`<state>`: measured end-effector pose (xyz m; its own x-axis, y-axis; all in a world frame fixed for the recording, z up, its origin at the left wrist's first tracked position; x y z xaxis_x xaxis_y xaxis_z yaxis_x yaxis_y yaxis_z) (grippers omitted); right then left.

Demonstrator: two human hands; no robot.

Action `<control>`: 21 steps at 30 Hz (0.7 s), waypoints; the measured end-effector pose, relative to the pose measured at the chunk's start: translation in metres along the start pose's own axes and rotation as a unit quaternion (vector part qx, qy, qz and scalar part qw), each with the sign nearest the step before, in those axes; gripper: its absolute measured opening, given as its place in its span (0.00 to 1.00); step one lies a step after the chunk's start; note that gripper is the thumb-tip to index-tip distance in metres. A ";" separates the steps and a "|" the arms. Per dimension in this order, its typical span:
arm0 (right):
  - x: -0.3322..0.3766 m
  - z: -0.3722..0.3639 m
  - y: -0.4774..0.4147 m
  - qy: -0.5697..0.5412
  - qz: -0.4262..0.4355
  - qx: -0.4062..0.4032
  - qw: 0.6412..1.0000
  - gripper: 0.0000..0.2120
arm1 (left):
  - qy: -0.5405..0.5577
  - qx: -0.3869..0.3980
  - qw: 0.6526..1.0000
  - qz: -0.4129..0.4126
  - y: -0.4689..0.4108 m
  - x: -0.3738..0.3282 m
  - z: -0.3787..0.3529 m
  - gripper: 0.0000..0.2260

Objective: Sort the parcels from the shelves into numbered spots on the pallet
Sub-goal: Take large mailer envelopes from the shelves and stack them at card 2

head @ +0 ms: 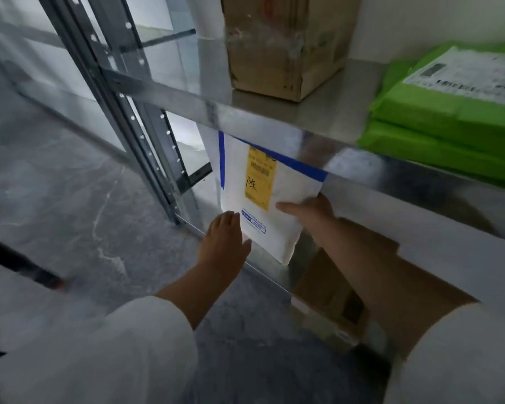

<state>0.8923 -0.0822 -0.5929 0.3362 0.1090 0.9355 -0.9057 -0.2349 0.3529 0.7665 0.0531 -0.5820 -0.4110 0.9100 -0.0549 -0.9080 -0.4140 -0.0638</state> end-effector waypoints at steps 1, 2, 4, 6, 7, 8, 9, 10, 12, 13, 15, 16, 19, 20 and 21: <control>-0.003 0.001 0.001 -0.041 -0.001 0.004 0.999 0.34 | 0.005 0.001 1.000 0.012 0.002 0.004 -0.003 0.23; -0.006 0.001 0.003 -0.074 -0.001 0.007 0.997 0.31 | 0.008 0.002 1.000 0.028 0.003 0.011 -0.002 0.23; -0.014 0.000 0.012 -0.104 -0.006 0.000 0.995 0.27 | -0.001 0.004 0.998 0.056 0.005 0.025 0.004 0.22; -0.018 -0.002 0.019 -0.101 -0.010 -0.025 0.994 0.25 | -0.026 0.017 0.998 0.063 0.007 0.038 0.013 0.21; -0.015 -0.002 0.022 -0.085 -0.009 -0.037 0.996 0.25 | -0.039 0.021 0.997 0.062 0.008 0.044 0.019 0.21; -0.012 -0.003 0.023 -0.071 -0.005 -0.037 0.997 0.24 | -0.048 0.021 0.997 0.060 0.006 0.050 0.024 0.22; -0.009 -0.006 0.022 -0.065 0.002 -0.032 0.997 0.21 | -0.049 0.019 0.997 0.065 0.004 0.057 0.030 0.22; -0.005 -0.009 0.020 -0.070 0.014 -0.019 0.997 0.17 | -0.034 0.009 0.996 0.077 0.001 0.065 0.036 0.22; 0.001 -0.019 0.020 -0.090 0.015 0.025 0.996 0.15 | 0.032 -0.025 0.991 0.126 -0.002 0.083 0.047 0.21; 0.003 -0.023 0.020 -0.096 0.003 0.047 0.994 0.17 | 0.073 -0.039 0.984 0.158 -0.001 0.091 0.052 0.20; -0.002 -0.030 0.022 -0.120 -0.044 0.094 0.987 0.26 | 0.166 -0.052 0.957 0.231 0.007 0.111 0.053 0.21; -0.005 -0.032 0.023 -0.134 -0.066 0.119 0.982 0.30 | 0.222 -0.048 0.934 0.275 0.016 0.120 0.051 0.25; -0.014 -0.032 0.027 -0.168 -0.101 0.153 0.969 0.39 | 0.327 0.008 0.890 0.319 0.045 0.130 0.043 0.31; -0.018 -0.032 0.028 -0.167 -0.112 0.163 0.966 0.44 | 0.343 0.032 0.885 0.313 0.051 0.128 0.041 0.28; -0.022 -0.033 0.027 -0.168 -0.121 0.169 0.964 0.45 | 0.357 0.044 0.879 0.314 0.056 0.128 0.038 0.25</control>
<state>0.8521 -0.0593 -0.6042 0.6430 -0.1063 0.7585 -0.6736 -0.5498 0.4940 0.6601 0.1468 -0.5549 -0.7060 0.2441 -0.6648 -0.5363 -0.7973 0.2769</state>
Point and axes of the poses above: each hand's wrist, its own y-axis away from the middle knuckle, its own z-axis out of the back of the hand, x = y × z, the point moved 7 cm from there along -y, towards the middle knuckle, and after that the axes turned 14 degrees about -y, right-handed, at the moved point
